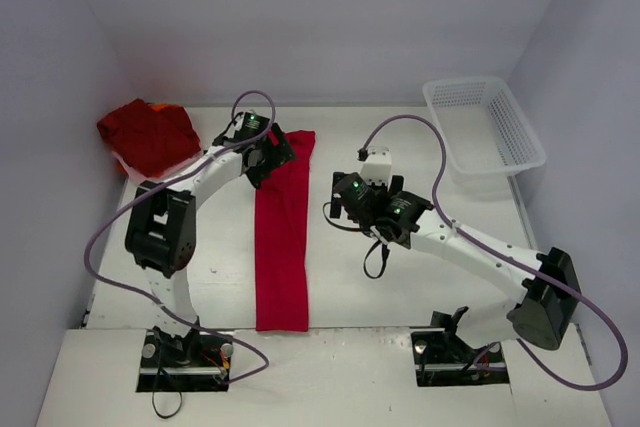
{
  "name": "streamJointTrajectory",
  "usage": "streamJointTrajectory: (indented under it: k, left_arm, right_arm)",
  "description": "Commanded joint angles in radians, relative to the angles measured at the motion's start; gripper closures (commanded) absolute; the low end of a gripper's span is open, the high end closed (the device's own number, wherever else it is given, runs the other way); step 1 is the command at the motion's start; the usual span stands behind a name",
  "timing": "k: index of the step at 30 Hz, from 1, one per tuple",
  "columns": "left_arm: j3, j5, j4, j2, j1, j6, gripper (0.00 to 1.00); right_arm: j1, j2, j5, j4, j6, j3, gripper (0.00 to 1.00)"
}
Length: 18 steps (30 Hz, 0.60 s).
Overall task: Fold and stack the t-shirts
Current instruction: Fold the tshirt
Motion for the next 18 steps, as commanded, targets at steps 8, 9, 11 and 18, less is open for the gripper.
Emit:
streamJointTrajectory:
  k: [8,9,11,18]
  left_arm:
    - [0.223,0.006,0.023,0.156,0.013,0.035,0.18]
    - [0.230,0.008,0.024,0.174,0.013,0.037,0.18]
    - [0.246,0.014,0.023,0.194,0.013,0.037,0.18]
    - [0.218,0.049,0.067,0.255,0.005,0.016,0.18]
  right_arm:
    - [-0.035,-0.092,0.018,-0.001,-0.018,-0.022,0.00]
    - [-0.035,-0.099,0.017,0.001,-0.018,-0.025,0.00]
    - [-0.038,-0.103,0.017,0.001,-0.018,-0.031,0.00]
    - [-0.058,-0.104,0.017,0.001,-0.028,-0.037,0.00]
